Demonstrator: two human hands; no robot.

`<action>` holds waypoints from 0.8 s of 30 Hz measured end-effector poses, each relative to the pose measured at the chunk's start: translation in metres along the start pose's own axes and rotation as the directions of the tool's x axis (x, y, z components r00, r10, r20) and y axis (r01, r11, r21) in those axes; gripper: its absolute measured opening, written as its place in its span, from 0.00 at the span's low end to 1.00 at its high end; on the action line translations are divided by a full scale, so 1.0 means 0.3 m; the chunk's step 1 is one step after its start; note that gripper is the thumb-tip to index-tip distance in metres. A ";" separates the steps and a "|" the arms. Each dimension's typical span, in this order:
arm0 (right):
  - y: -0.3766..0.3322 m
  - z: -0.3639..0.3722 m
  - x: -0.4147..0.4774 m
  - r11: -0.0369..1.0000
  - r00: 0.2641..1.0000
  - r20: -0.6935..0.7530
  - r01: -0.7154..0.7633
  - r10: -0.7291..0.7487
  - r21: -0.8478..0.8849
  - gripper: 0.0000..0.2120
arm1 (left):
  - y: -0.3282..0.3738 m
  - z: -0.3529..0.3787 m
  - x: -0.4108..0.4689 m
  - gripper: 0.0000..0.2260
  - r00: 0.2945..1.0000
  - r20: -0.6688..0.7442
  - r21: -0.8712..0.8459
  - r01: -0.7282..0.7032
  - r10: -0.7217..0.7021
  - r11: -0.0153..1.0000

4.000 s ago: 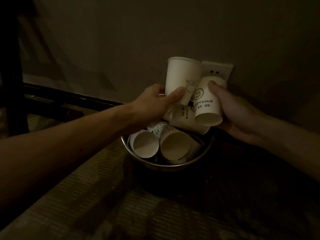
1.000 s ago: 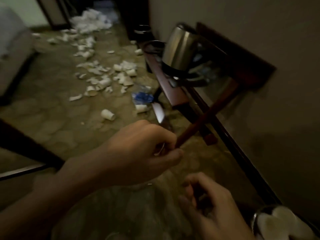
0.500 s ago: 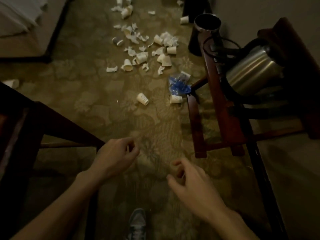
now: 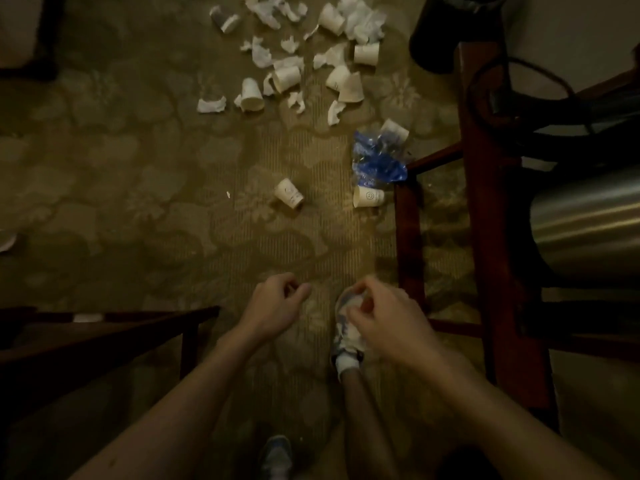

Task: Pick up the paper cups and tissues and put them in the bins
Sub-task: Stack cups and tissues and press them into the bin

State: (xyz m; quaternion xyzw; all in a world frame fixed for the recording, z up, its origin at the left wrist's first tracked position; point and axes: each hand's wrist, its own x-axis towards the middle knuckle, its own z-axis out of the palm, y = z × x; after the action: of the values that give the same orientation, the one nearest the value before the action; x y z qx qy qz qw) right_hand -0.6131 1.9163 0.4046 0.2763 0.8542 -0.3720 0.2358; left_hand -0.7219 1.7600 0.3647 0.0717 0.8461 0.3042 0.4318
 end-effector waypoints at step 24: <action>-0.079 0.285 1.473 0.798 0.870 0.395 -0.452 0.295 0.400 0.24 | -0.238 -0.239 1.283 0.22 0.967 0.003 -0.154 0.253 -0.255 0.955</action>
State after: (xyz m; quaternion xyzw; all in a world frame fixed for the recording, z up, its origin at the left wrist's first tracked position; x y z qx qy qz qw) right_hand -0.9369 1.9684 0.0954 0.4283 0.6137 -0.5560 0.3617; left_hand -1.0046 1.8179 0.0907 -0.0732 0.8260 0.3108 0.4645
